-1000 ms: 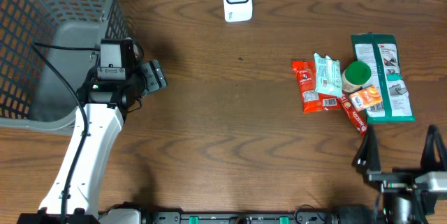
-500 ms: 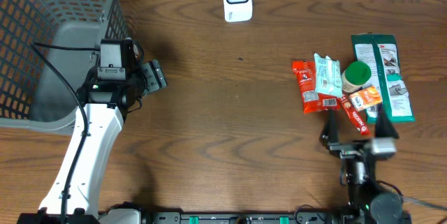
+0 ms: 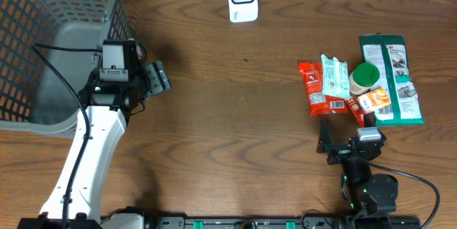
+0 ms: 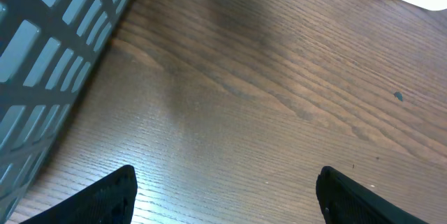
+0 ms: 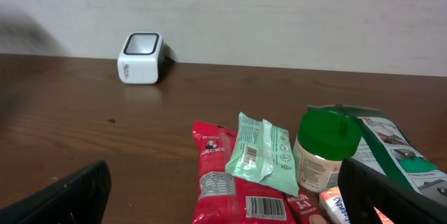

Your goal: Scan the item barcode

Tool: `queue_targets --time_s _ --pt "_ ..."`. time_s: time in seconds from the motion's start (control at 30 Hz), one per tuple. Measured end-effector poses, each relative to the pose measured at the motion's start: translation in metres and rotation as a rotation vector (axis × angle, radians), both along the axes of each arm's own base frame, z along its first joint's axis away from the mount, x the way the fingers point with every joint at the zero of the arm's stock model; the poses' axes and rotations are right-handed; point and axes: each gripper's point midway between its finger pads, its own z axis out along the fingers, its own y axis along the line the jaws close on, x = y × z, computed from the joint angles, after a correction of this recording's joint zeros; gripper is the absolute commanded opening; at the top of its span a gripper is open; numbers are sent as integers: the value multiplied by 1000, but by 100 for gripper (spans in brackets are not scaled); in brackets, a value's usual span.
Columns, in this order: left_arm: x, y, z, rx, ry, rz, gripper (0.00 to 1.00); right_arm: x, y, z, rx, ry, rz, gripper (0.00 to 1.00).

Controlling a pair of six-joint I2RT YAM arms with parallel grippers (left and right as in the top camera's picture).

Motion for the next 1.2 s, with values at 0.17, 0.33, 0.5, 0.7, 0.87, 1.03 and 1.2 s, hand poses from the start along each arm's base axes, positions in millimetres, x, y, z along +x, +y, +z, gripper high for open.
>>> queue_targets --time_s 0.17,0.33,0.5,0.7,0.87,1.03,1.2 --pt "0 0 0 0 0 0 83 0 0 0 0 0 0 99" --pt "0 0 0 0 0 0 83 0 0 0 0 0 0 99" --pt "0 0 0 0 0 0 83 0 0 0 0 0 0 99" --pt "0 0 1 0 -2 0 83 0 0 0 0 0 0 99" --pt "-8 0 44 -6 -131 0 83 0 0 0 0 0 0 99" --pt "-54 7 148 -1 -468 21 83 0 0 0 0 0 0 99" --pt "-119 13 221 9 -756 31 83 0 0 0 0 0 0 99"
